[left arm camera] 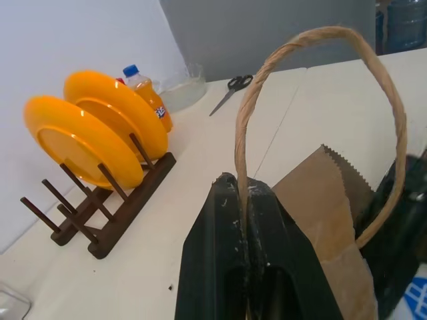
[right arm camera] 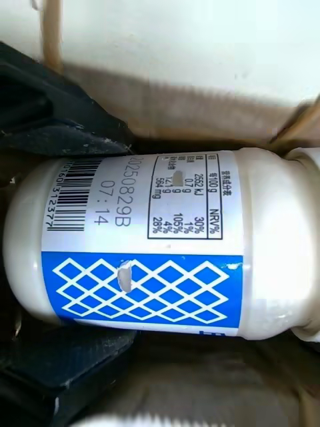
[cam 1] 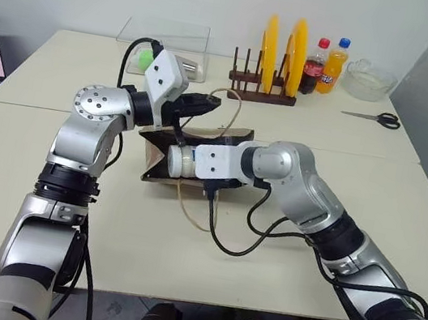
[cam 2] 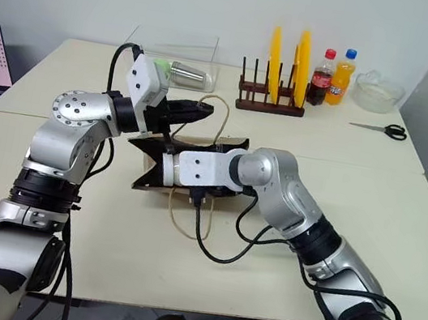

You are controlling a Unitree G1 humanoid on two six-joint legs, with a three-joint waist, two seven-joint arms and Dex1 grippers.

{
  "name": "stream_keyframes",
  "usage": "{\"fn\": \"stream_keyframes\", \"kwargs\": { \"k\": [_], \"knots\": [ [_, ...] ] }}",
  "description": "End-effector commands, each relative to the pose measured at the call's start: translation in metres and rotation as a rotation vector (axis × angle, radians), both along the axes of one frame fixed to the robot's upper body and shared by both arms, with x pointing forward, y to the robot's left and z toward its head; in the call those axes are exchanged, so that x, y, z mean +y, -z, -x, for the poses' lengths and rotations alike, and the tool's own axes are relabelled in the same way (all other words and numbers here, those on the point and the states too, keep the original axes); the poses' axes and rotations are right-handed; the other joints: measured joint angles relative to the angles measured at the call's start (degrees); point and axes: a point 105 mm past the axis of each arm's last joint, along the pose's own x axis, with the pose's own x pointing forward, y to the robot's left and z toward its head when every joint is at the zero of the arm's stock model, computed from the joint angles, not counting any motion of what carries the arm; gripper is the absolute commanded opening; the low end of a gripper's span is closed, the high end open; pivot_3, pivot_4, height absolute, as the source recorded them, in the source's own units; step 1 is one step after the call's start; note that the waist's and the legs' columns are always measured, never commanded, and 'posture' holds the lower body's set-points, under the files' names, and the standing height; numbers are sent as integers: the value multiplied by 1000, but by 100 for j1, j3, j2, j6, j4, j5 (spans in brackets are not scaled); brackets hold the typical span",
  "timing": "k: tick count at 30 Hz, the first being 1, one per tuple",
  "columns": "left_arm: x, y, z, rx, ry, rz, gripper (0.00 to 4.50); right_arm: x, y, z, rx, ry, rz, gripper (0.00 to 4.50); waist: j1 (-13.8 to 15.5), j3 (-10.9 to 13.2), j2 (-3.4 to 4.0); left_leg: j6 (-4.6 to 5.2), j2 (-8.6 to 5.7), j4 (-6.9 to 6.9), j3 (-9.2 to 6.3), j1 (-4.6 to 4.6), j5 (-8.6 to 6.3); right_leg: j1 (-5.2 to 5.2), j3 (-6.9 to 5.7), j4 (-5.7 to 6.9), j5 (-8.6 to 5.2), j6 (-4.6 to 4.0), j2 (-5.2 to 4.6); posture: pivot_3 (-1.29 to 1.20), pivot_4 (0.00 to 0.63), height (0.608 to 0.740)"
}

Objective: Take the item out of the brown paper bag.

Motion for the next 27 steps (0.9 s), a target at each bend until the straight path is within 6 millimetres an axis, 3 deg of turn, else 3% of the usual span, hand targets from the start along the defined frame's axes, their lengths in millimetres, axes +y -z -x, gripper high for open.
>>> {"fn": "stream_keyframes", "kwargs": {
  "k": [1,17,20,23,27],
  "knots": [
    [3,-12,-1,-55,-13,3,0,-1,-34,12,-36,-58,-91,3021,0,0,0,0,0,0,0,0,0,0,0,0,0,0,0,0,150,740],
    [0,-6,-7,-53,-9,-8,0,-47,-77,28,6,-93,-265,3021,7,0,-1,1,0,-1,-2,-1,0,1,-3,-2,0,0,-1,0,150,740],
    [-1,-6,-7,-53,-3,-7,0,-67,-87,26,-21,-43,-274,3021,13,1,-2,1,-1,0,0,-2,0,2,-2,-3,0,1,-2,0,150,740],
    [-2,-5,-6,-52,1,-6,0,-110,-90,17,-65,90,-236,3021,25,1,-2,1,-1,-1,-1,-4,-1,3,-3,-7,0,1,-3,0,150,740],
    [-2,-5,-6,-51,3,-6,0,-167,-78,7,-97,280,-143,3021,83,2,-4,3,-1,-2,-2,-6,-1,11,-8,-24,-1,1,-3,0,150,740]
  ]
}}
